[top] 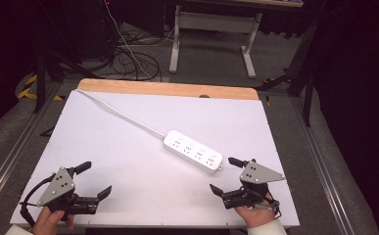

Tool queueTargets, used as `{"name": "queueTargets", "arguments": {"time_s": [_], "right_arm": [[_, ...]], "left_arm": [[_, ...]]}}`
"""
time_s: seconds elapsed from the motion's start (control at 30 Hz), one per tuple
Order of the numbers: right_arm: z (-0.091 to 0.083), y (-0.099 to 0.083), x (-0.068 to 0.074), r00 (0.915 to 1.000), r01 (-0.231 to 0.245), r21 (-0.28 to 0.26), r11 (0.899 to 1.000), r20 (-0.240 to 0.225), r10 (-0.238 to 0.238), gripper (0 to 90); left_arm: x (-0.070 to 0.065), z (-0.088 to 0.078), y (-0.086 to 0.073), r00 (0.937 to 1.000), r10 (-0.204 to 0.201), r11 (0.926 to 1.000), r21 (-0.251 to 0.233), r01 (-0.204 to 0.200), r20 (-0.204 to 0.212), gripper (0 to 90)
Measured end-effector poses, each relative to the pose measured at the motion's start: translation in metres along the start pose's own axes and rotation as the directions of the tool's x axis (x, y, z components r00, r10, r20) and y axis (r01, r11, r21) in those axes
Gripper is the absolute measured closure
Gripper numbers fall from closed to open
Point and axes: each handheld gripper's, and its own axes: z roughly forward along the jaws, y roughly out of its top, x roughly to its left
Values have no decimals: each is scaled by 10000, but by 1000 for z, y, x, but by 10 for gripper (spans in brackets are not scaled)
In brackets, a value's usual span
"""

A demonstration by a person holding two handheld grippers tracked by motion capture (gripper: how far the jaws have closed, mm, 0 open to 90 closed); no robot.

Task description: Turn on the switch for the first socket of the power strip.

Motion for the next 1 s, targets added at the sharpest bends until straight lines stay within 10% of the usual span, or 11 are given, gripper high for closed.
{"name": "queueTargets", "arguments": {"time_s": [0.73, 1.0], "right_arm": [[21, 40, -10, 9994, -246, 240, 9994, -233, 251, 14], [33, 52, -13, 9983, -383, 398, 9985, 448, 365, 5]], "left_arm": [[0, 0, 0, 10000, 48, 10000, 50, -48, 9, 36], [0, 1, 0, 9999, 93, 9999, 45, -94, 79, 36]]}}
